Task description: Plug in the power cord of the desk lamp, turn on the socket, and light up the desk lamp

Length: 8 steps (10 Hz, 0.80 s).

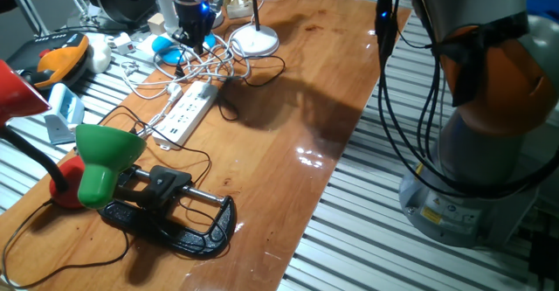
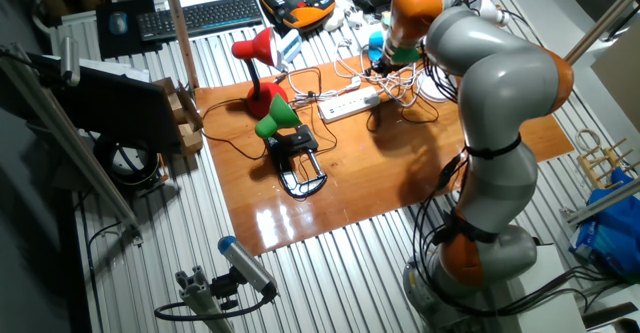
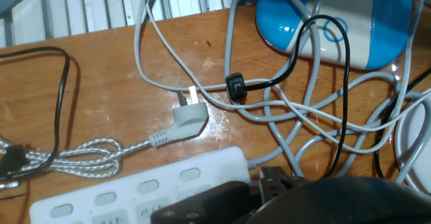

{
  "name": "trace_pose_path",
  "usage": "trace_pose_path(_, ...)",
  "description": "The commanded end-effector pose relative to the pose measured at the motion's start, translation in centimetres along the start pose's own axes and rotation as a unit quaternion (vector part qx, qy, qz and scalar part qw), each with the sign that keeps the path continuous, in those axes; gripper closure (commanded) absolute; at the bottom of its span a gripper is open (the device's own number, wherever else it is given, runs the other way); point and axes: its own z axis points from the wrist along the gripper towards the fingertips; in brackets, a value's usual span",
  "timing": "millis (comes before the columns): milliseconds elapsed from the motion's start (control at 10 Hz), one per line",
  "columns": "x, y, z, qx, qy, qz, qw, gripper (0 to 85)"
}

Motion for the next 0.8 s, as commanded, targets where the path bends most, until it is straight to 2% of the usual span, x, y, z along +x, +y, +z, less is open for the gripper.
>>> trace_pose_path(0,-0.2,0.0,0.4,0.003,0.000,0.001,1.0000,85.0)
trace_pose_path(100,-0.8,-0.1,1.0,0.003,0.000,0.001,1.0000,85.0)
trace_pose_path(300,-3.0,-1.2,1.8,-0.009,0.009,-0.004,0.9999,85.0)
trace_pose_path(400,-3.6,-1.4,2.3,-0.010,0.010,-0.003,0.9999,85.0)
trace_pose_path(700,-4.0,-1.0,2.8,-0.012,0.008,-0.008,0.9999,85.0)
